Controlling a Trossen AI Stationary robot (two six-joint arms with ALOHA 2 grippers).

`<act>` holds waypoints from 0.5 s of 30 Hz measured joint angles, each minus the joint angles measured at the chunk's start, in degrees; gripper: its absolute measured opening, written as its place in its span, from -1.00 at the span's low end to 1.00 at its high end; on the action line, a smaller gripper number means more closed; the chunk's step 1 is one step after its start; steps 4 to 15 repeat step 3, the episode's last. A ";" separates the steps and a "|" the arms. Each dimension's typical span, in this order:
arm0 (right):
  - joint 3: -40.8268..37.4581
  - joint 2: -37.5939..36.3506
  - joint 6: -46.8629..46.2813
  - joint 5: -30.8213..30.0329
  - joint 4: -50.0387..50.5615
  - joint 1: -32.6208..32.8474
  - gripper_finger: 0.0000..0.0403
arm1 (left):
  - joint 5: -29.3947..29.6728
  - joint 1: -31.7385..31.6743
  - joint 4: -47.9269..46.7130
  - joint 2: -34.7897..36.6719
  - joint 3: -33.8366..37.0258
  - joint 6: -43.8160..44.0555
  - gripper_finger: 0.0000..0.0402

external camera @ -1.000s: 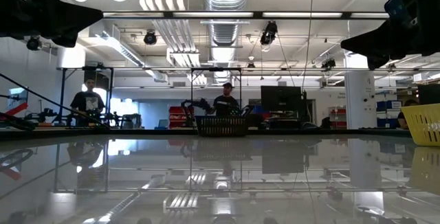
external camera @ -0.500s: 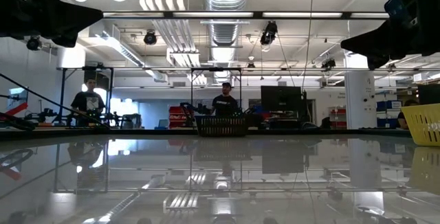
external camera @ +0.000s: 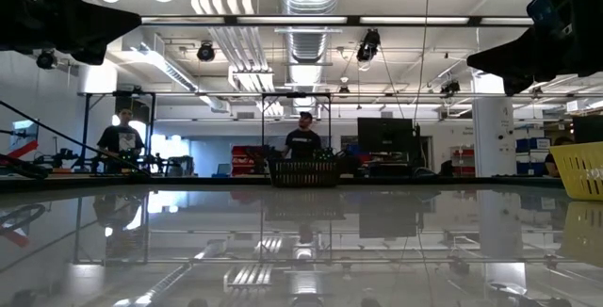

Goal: Sort & place blocks by color
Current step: Return to Home Position

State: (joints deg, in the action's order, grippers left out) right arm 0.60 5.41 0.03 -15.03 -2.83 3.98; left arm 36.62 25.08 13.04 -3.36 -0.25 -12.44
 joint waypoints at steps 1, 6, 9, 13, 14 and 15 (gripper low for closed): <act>0.00 0.00 0.00 0.00 0.00 -0.01 -0.96 | 0.00 0.01 0.02 0.00 0.00 0.00 -0.97; 0.00 0.00 0.00 0.00 0.00 -0.01 -0.96 | 0.00 0.00 0.00 0.00 0.00 0.01 -0.97; 0.00 0.00 0.00 0.00 0.00 -0.01 -0.96 | 0.00 0.00 0.00 0.00 0.00 0.01 -0.97; 0.00 0.00 0.00 0.00 0.00 -0.01 -0.96 | 0.00 0.00 0.00 0.00 0.00 0.01 -0.97; 0.00 0.00 0.00 0.00 0.00 -0.01 -0.96 | 0.00 0.00 0.00 0.00 0.00 0.01 -0.97; 0.00 0.00 0.00 0.00 0.00 -0.01 -0.96 | 0.00 0.00 0.00 0.00 0.00 0.01 -0.97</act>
